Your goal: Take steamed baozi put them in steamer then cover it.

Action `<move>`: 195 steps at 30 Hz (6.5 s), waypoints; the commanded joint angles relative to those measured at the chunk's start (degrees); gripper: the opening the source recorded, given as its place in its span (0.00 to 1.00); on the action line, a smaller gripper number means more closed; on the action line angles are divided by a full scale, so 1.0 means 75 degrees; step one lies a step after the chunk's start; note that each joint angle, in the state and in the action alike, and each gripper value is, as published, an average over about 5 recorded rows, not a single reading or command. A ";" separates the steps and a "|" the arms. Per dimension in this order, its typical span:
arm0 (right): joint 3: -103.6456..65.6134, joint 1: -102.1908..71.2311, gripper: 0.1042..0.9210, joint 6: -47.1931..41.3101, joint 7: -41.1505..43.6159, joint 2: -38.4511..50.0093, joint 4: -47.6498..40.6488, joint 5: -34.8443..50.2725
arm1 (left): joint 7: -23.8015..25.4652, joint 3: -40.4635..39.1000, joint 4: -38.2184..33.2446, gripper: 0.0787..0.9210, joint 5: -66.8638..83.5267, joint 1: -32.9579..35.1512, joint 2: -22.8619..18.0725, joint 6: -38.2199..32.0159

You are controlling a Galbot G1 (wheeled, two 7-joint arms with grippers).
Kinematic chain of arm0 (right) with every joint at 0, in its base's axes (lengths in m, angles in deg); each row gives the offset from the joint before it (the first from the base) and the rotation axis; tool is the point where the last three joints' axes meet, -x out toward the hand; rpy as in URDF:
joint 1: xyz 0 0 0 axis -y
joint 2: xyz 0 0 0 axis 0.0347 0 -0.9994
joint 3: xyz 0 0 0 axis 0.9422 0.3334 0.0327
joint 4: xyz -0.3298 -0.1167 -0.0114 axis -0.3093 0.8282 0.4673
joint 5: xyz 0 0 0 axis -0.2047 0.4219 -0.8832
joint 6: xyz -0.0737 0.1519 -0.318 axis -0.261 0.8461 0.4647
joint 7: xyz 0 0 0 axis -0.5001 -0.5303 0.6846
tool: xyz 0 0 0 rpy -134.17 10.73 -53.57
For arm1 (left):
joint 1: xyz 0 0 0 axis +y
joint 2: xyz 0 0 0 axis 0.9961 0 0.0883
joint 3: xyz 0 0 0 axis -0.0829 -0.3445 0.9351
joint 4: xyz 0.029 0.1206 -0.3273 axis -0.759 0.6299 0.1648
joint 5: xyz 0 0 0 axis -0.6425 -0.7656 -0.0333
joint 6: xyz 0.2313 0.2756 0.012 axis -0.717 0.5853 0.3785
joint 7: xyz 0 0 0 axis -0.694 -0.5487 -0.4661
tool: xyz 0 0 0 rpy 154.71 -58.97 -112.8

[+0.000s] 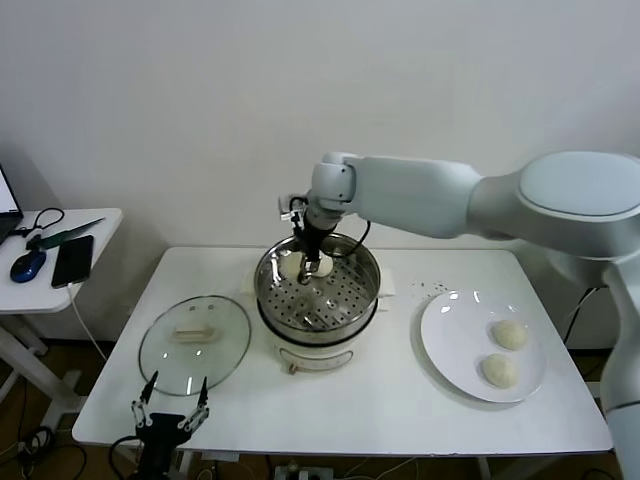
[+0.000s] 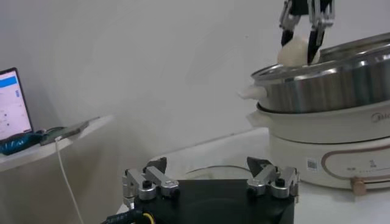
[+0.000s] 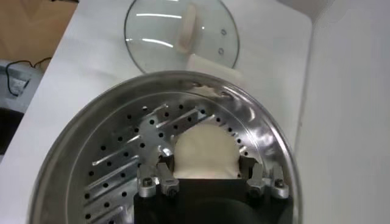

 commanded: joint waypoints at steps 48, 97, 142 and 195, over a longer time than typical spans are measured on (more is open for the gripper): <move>0.0210 0.0694 0.88 0.0798 0.1387 0.7436 0.4209 -0.3650 | -0.0100 0.0087 -0.0081 0.88 0.0007 0.0210 0.0074 0.0018; -0.3427 -0.4229 0.83 0.1454 0.1454 0.7004 0.1913 -0.5936 | -0.0132 0.0034 0.0005 0.88 -0.0474 0.0160 -0.0274 0.0186; -0.1271 0.0859 0.71 0.7077 0.1899 0.1396 0.1748 -0.6604 | -0.0111 0.0044 -0.0023 0.88 -0.0554 0.0240 -0.0119 0.0239; -0.1461 -0.0296 0.88 0.7660 0.1704 0.1019 0.1864 -0.7490 | -0.0044 0.0031 0.0275 0.88 -0.0306 -0.0048 0.0006 0.0310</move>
